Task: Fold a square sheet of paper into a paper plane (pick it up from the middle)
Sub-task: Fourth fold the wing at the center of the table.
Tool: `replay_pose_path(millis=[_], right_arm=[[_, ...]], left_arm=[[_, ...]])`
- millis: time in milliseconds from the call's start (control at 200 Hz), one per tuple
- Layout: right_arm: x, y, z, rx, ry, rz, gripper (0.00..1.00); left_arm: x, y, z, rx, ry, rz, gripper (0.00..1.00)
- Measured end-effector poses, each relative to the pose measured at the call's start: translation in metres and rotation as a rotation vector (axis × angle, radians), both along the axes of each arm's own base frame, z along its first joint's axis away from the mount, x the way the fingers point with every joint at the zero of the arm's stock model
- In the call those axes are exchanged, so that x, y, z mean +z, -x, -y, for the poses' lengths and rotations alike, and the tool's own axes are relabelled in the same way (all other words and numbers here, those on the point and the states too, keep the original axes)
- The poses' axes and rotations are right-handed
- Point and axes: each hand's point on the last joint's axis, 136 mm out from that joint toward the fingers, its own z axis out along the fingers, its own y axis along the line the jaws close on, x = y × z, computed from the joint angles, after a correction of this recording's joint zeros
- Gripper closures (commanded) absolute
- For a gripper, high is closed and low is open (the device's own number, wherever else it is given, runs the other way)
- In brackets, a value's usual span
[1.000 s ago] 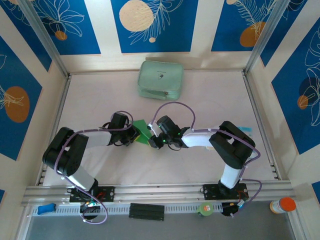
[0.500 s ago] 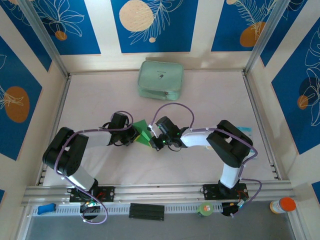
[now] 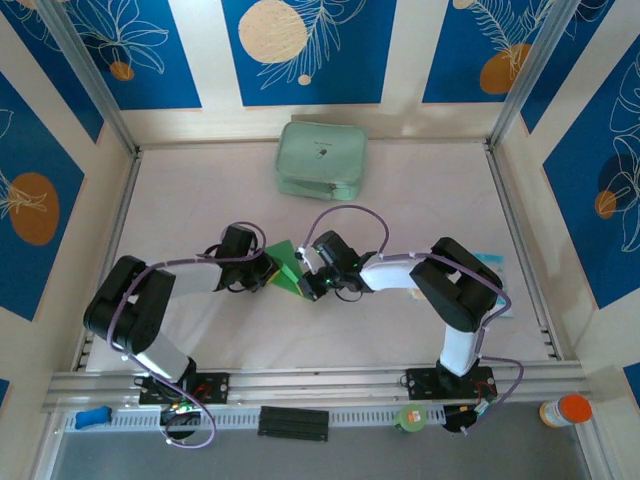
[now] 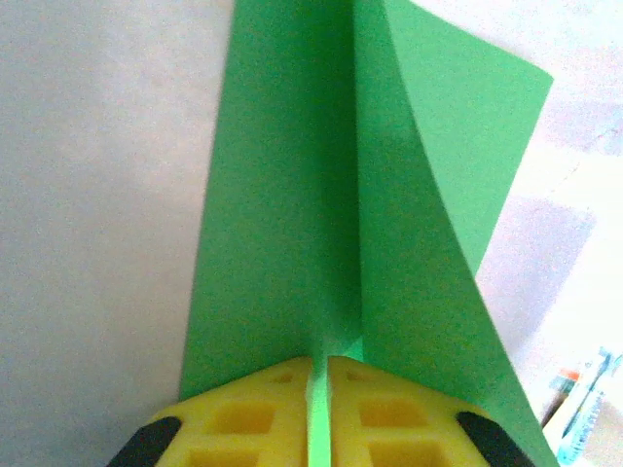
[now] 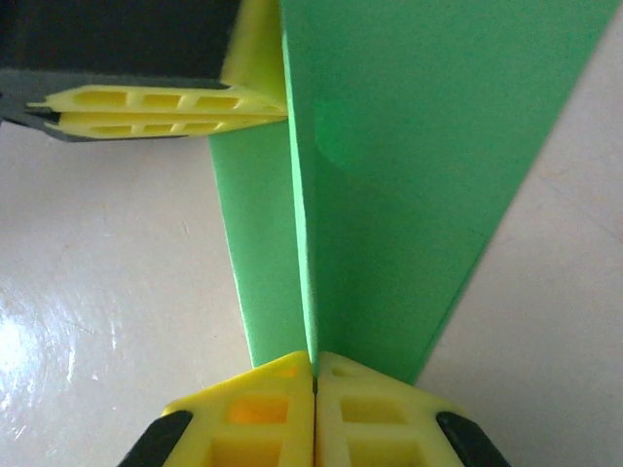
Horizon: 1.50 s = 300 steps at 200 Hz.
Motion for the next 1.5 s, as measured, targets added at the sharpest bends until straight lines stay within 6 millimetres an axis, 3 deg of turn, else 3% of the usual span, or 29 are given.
replay_pose_path(millis=[285, 585, 975, 1501], right_arm=[[-0.003, -0.005, 0.008, -0.059, -0.066, -0.078, 0.92], [-0.002, -0.007, 0.008, -0.086, -0.134, -0.148, 0.92], [-0.002, -0.007, 0.008, -0.091, -0.15, -0.161, 0.89], [0.0, -0.007, 0.007, -0.118, -0.169, -0.201, 0.81]], left_arm=[[0.021, -0.003, 0.003, -0.035, 0.025, 0.095, 0.75], [0.025, -0.006, 0.018, -0.087, 0.11, 0.177, 0.72], [0.01, -0.005, 0.024, -0.127, 0.103, 0.173, 0.65], [0.009, -0.005, 0.027, -0.161, 0.02, 0.126, 0.55]])
